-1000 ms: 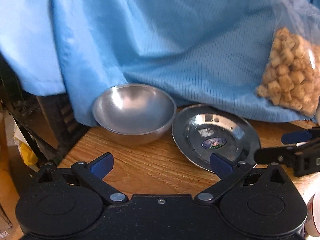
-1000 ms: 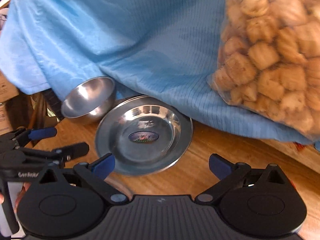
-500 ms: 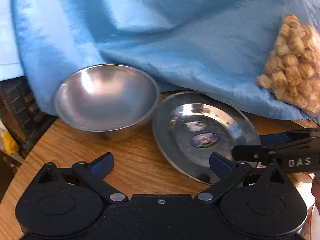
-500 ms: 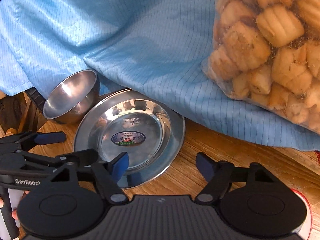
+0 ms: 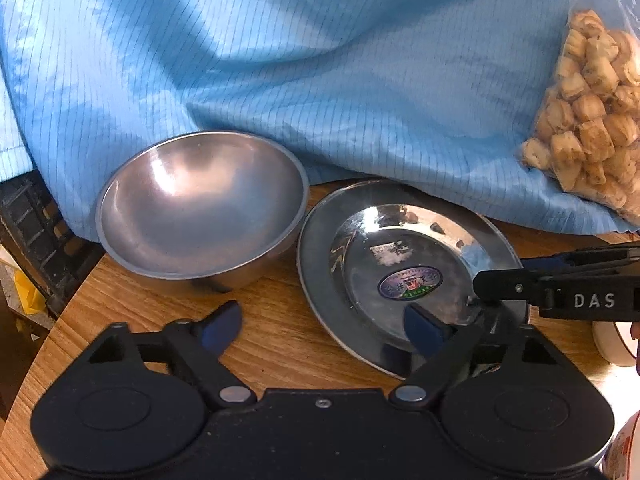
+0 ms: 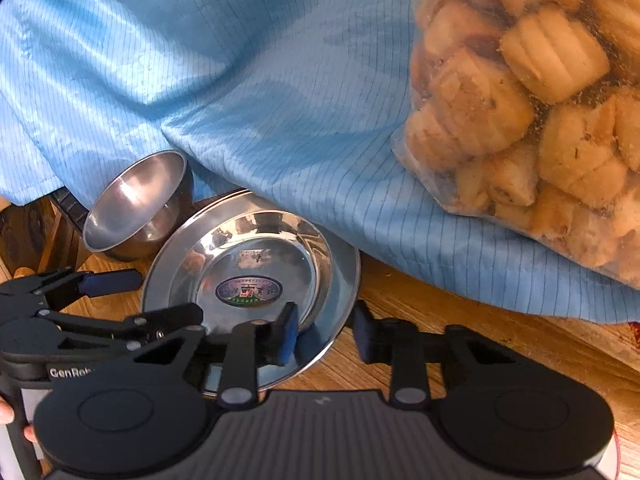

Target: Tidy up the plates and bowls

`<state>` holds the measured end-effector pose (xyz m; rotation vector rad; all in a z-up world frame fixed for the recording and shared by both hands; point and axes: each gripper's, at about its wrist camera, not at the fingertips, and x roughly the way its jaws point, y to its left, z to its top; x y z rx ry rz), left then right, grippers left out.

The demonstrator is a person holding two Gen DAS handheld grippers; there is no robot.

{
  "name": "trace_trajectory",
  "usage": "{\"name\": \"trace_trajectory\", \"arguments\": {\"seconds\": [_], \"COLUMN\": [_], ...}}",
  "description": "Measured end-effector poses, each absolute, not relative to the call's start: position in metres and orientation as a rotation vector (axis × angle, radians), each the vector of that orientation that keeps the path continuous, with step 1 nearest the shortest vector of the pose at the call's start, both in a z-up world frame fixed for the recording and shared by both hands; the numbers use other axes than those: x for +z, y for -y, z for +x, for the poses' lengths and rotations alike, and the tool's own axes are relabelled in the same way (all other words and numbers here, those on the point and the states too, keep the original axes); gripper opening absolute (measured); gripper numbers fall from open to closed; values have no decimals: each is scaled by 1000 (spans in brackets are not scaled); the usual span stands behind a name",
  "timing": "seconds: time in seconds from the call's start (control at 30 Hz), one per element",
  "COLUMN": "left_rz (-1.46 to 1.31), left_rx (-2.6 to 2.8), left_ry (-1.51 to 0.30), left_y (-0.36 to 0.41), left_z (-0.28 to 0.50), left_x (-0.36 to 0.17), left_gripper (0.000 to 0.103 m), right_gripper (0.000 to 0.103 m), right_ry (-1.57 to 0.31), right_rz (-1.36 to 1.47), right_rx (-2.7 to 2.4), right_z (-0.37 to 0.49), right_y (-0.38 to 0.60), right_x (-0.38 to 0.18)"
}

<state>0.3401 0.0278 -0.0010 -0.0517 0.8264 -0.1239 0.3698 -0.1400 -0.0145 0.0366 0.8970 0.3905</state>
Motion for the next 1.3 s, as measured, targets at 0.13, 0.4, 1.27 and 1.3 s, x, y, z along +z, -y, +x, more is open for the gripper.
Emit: {"name": "trace_trajectory", "arguments": {"seconds": [0.13, 0.4, 1.27, 1.3], "left_rz": [-59, -58, 11, 9], "left_rx": [-139, -167, -169, -169], "left_ry": [-814, -803, -722, -717], "left_y": [-28, -29, -18, -19], "left_z": [339, 336, 286, 282], "left_x": [1, 2, 29, 31], "left_gripper": [57, 30, 30, 30], "right_gripper": [29, 28, 28, 28], "right_ry": [-900, -910, -848, -845], "right_rz": [43, 77, 132, 130], "right_rx": [396, 383, 387, 388], "right_z": [369, 363, 303, 299], "right_y": [141, 146, 166, 166], "right_x": [-14, -11, 25, 27]}}
